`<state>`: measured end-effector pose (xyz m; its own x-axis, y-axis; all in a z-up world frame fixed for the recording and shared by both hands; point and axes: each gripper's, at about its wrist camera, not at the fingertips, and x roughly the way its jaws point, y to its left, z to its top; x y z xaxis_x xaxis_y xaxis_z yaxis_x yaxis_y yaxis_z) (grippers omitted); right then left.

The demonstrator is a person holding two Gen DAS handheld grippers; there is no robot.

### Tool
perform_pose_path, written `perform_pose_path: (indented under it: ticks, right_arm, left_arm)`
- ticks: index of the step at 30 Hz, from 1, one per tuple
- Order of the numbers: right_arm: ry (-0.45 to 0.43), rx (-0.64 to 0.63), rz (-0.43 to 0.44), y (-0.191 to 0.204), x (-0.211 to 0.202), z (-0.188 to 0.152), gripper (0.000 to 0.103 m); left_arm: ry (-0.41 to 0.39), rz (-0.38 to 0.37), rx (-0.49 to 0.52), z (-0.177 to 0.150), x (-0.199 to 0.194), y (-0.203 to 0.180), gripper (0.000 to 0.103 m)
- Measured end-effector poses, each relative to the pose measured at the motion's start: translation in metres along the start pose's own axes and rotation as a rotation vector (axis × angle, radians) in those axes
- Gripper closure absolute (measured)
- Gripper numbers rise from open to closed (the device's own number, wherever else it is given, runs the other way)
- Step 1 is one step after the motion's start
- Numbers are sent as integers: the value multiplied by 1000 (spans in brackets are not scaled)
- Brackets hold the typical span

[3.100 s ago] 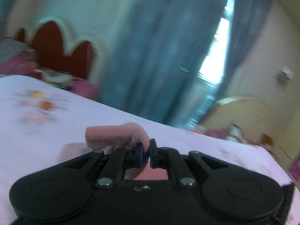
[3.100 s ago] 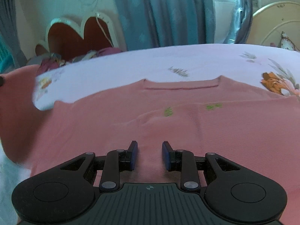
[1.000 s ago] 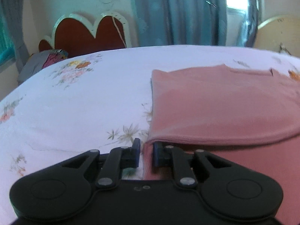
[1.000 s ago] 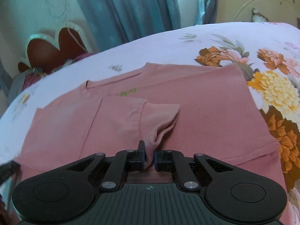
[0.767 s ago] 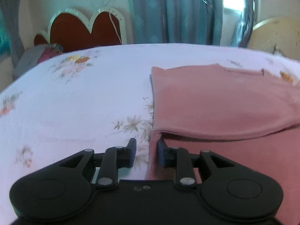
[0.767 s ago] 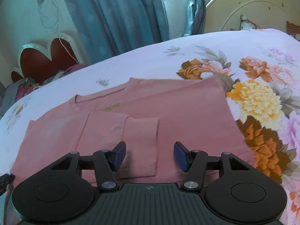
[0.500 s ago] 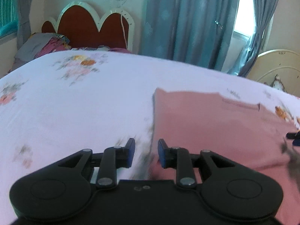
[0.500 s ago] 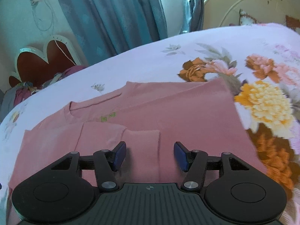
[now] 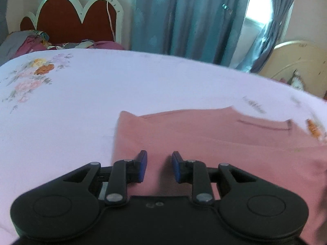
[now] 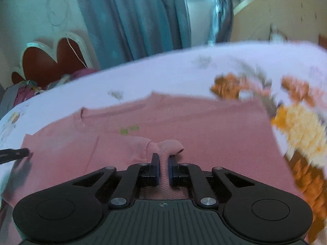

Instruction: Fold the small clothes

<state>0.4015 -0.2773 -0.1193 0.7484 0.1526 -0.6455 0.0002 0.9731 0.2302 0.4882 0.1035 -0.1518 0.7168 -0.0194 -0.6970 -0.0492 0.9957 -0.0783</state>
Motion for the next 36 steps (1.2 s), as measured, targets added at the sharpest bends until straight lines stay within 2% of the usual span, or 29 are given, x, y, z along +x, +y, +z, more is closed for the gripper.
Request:
perform_pose_path:
  ticks: [2, 3, 4, 5, 13, 18, 20, 21, 22, 23, 24, 26, 27, 28, 33, 36]
  right_arm:
    - [-16, -36, -65, -3, 1, -2, 96]
    - [27, -42, -101, -7, 11, -5, 101]
    - [80, -9, -98, -16, 22, -8, 103]
    - [96, 13, -79, -21, 25, -10, 103]
    - [-8, -5, -43, -11, 6, 9, 103]
    - [25, -43, 0, 10, 23, 16, 101]
    - [33, -58, 5, 18, 31, 15, 96]
    - [36, -64, 7, 21, 34, 15, 79]
    - [34, -67, 6, 23, 37, 15, 48]
    - [22, -70, 4, 25, 38, 15, 38]
    - [8, -77, 9, 27, 38, 15, 36]
    - [3, -101, -3, 30, 41, 15, 46]
    - [14, -110, -5, 32, 44, 15, 65]
    - [25, -118, -8, 32, 46, 14, 75]
    - [88, -176, -49, 26, 62, 4, 75]
    - [90, -201, -58, 16, 66, 1, 75]
  left_arm:
    - [-5, 16, -22, -2, 7, 8, 76]
    - [-8, 14, -29, -1, 8, 11, 76]
    - [-8, 13, -26, 0, 8, 11, 76]
    - [-7, 15, -17, 0, 8, 10, 76]
    - [-4, 22, -16, 9, 7, 3, 78]
    - [0, 42, 3, 12, 12, -5, 74]
    - [2, 50, 8, 12, 14, -7, 73]
    - [3, 53, 9, 12, 15, -7, 73]
    - [2, 56, 12, 13, 15, -8, 72]
    - [2, 59, 14, 13, 15, -9, 71]
    - [3, 61, 17, 13, 16, -8, 71]
    - [1, 65, 21, 13, 17, -8, 70]
    - [0, 67, 23, 13, 18, -8, 70]
    - [0, 69, 24, 13, 18, -9, 69]
    - [2, 76, 13, 14, 20, -9, 66]
    - [-3, 77, 3, 15, 22, -6, 66]
